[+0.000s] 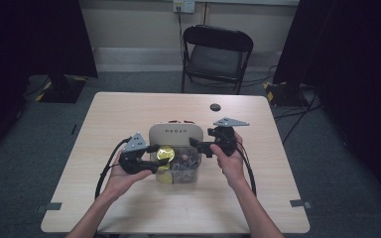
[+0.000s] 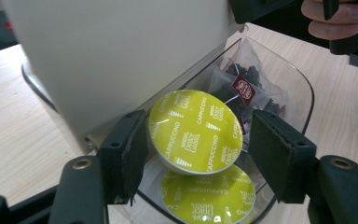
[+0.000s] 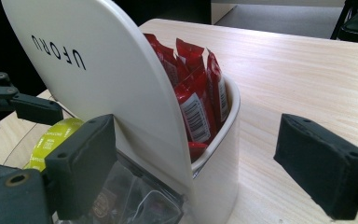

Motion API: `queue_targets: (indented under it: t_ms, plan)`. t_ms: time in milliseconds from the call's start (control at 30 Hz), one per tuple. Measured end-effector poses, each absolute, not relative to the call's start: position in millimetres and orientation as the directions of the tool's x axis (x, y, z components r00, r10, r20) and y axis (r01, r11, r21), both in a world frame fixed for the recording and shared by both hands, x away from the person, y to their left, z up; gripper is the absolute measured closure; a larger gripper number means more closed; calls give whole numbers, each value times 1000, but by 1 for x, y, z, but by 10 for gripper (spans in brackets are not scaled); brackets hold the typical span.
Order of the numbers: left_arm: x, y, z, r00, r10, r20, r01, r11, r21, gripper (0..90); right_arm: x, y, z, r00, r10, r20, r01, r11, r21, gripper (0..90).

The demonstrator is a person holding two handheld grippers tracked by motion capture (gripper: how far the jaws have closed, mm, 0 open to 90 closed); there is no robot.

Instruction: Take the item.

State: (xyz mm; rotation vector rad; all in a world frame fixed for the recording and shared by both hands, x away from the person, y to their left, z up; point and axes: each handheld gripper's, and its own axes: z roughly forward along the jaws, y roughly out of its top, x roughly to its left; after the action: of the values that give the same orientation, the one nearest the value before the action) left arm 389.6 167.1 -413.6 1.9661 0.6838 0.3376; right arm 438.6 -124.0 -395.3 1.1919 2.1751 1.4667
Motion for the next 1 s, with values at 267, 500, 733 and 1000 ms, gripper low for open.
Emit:
queue_targets:
  t_ms: [267,500,733,1000]
  plan:
    - [392,162,-415,808,586,-65,338,-370,865,363,439,-124,-396,-630,745,219,483,155,862,118]
    - [394,159,-417,813,578,-71,341,-374,863,362,439,-124,-396,-631,744,218,482,157,862,118]
    - [396,156,-420,821,565,-78,346,-384,856,364,439,-124,-396,-631,744,219,483,156,862,115]
    - [396,157,-420,819,567,-82,354,-389,850,375,439,-124,-396,-631,745,219,483,156,861,115]
